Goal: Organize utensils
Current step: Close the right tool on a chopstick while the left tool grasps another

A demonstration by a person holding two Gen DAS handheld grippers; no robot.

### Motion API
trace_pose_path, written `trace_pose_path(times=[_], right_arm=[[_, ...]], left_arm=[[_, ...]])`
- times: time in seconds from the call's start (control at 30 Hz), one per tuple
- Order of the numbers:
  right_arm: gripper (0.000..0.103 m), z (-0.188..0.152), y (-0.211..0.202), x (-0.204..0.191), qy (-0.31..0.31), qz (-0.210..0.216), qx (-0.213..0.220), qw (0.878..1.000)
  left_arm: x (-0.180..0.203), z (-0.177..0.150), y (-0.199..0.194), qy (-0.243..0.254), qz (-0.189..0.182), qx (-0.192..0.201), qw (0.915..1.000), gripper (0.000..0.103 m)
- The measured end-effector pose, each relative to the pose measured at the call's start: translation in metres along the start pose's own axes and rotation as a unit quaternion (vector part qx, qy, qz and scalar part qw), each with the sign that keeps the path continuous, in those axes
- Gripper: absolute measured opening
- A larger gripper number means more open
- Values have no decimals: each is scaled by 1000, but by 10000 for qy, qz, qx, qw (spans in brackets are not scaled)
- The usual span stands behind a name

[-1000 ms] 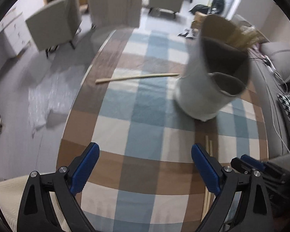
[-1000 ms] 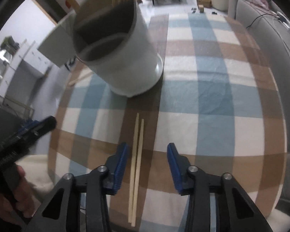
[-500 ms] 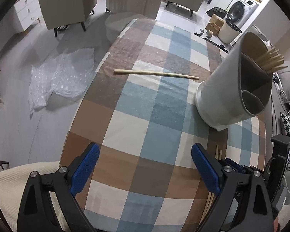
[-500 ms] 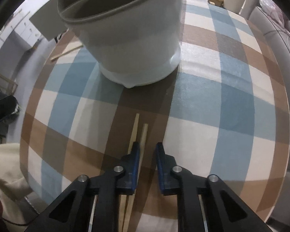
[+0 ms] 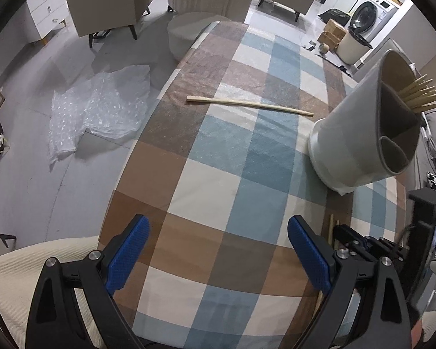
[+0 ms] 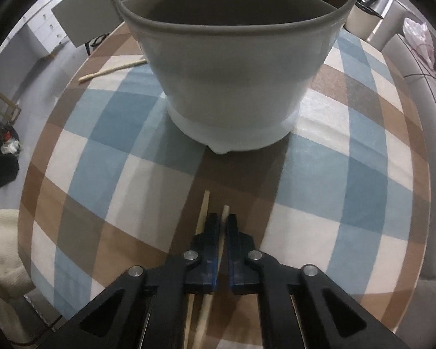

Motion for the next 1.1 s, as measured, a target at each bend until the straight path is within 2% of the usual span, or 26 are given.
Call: trace_pose_path(times=[0.27,0.43,0.7,1.0,1.1], right_arm=[[3,5,-29,20,667,702,417,9944],[3,3,-54,47,1153,1209,699,9835],[3,-7,-86,77,1779,1983,979,9589],[3,-35,-104,116,2304,2385,1188,9359],[3,-47,-110,127,2427,2460,1253,9300]], left_arm=[[17,-7,7,245,36,-116,9996,93],[35,-14,8,489,-19,-151,9987,93],[73,-28,9,967,-112,-201,9950,93],[104,-41,22,1271,-54,-385,9911,92],[110,-46,31,1317,-67,-556,9897,92]])
Point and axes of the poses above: each gripper's, at about its wrist camera, not at the fingertips, and y roughly the way its jaws point, x to its right, z to its top, the point moved 10 cm from there along y, roughly the way its jaws point, and after that the axes turned 9 degrees about -x, right-handed, at the moved point
